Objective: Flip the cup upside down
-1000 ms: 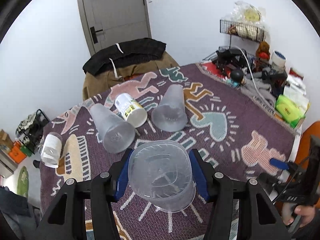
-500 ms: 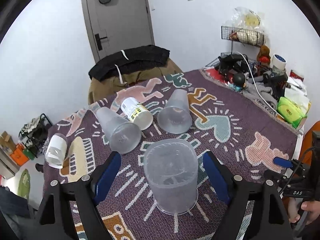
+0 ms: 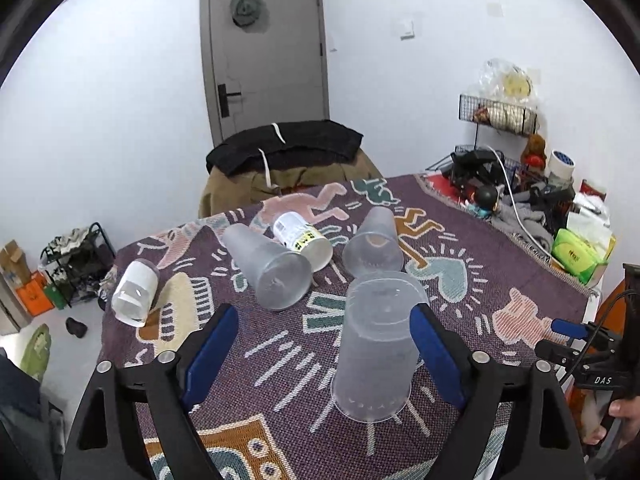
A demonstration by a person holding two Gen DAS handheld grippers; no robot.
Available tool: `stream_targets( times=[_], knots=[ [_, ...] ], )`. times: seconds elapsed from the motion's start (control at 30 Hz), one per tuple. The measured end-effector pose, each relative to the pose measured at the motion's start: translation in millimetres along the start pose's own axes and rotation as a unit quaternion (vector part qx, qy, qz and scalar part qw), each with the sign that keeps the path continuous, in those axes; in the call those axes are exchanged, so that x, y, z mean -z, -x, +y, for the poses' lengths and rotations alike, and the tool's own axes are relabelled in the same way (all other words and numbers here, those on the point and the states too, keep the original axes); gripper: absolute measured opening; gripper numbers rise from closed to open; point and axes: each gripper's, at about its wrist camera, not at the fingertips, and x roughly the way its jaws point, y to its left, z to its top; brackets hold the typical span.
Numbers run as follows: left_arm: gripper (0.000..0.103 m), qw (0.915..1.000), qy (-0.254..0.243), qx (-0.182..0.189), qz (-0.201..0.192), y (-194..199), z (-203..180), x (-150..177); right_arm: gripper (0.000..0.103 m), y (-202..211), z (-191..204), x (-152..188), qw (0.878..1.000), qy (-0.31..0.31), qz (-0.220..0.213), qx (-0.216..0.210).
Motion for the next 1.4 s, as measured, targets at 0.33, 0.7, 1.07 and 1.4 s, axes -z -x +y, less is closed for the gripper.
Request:
stream_targets(
  times=[0.33,0.7,1.07,1.4],
  knots=[
    [0.103,0.9981,0.016,0.006,-0.059,33,12,20,0.090,13,34,-10,0.999,0.037,-0.004,-0.003],
    [0.103,0.9938,0.059,-0.003,-0.094,60,26,52,0.103,25,60,-17,0.998,0.061,-0.014,0.008],
    [0.103,0.9895,0.081,-0.043,-0.112,72,40,88,0.103,35,82,-2,0.993,0.113,-0.023,0.012],
    [0.103,0.9900,0.072,-0.063,-0.104,74,43,120,0.103,44,81,12,0.990,0.131,-0.032,0.038]
  ],
)
